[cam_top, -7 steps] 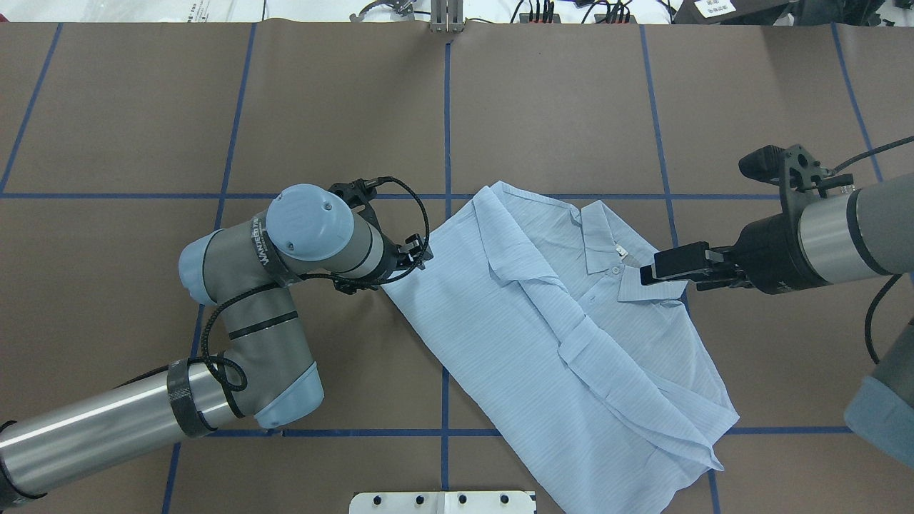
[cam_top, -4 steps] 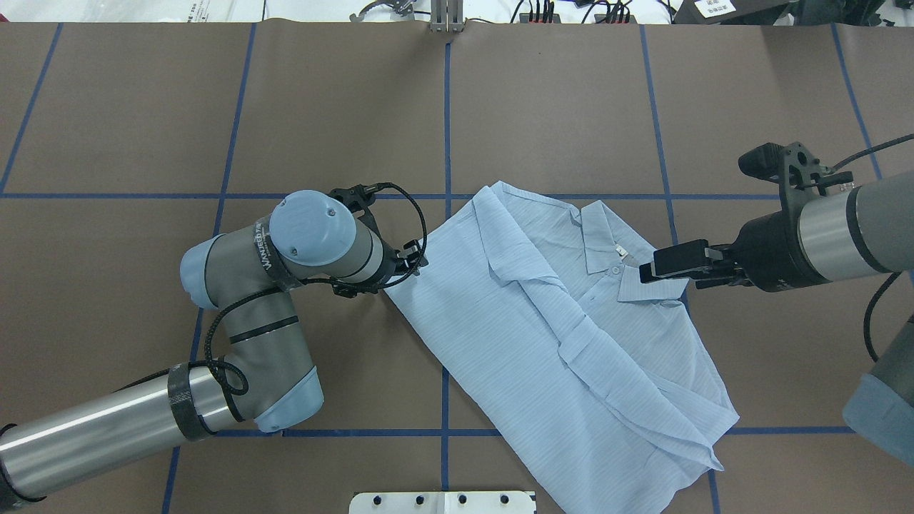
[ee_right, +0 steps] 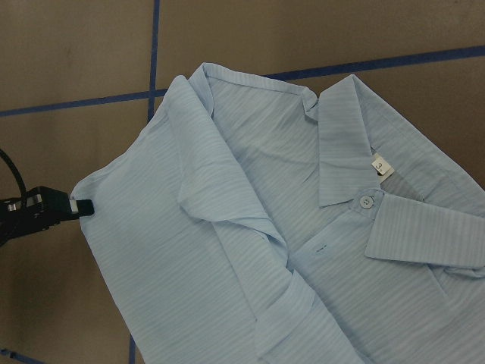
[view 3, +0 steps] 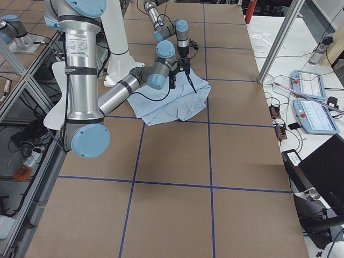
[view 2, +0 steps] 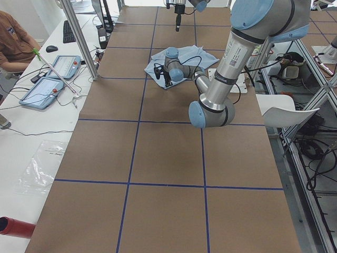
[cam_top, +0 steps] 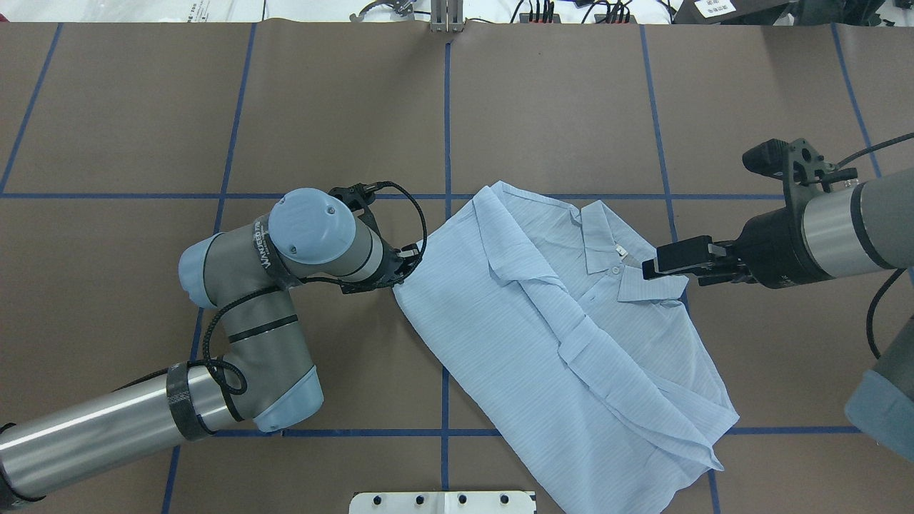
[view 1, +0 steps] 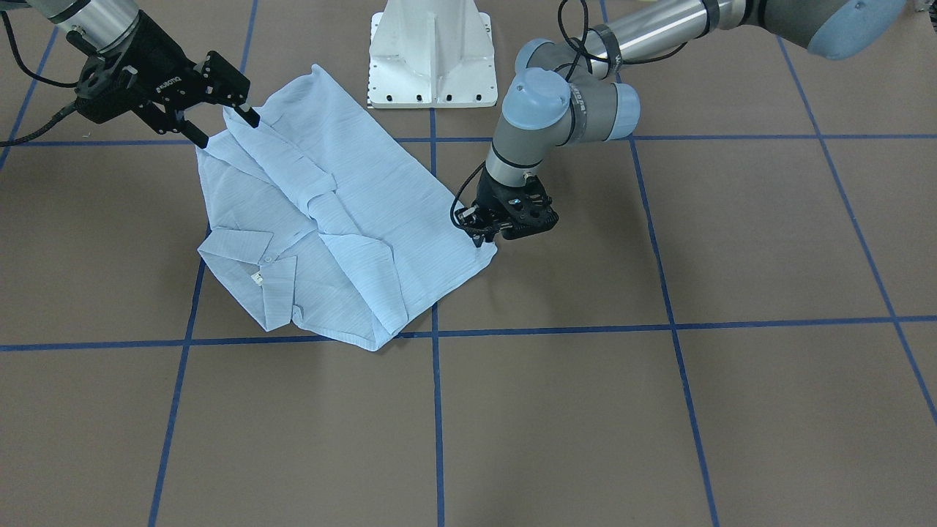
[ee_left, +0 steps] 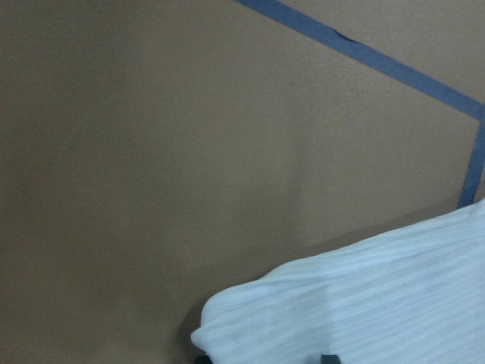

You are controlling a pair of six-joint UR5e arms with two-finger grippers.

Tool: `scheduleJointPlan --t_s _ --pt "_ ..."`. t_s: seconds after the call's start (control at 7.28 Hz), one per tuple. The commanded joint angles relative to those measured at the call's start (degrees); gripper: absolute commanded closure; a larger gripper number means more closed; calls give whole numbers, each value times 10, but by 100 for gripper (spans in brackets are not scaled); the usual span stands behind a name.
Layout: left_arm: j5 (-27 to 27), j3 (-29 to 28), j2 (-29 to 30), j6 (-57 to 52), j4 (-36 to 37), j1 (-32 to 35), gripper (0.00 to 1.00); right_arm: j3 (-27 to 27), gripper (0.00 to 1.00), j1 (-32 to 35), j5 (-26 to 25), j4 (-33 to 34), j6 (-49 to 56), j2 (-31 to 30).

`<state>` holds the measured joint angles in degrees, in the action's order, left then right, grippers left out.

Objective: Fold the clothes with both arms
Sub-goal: 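Fold the held edge over the shirt with the left gripper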

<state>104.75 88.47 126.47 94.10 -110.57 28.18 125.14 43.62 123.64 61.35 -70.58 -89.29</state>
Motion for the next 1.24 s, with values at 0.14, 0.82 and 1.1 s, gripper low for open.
scheduleJointPlan --t_s 0.14,0.82,1.1 --pt "1 13 2 1 2 29 100 -1 0 7 -2 0 0 0" --pt "-62 -191 130 -62 -51 135 100 -18 0 26 -5 -1 -1 7" --pt "-145 -290 137 -66 -235 139 100 -19 0 26 -19 -1 -1 9"
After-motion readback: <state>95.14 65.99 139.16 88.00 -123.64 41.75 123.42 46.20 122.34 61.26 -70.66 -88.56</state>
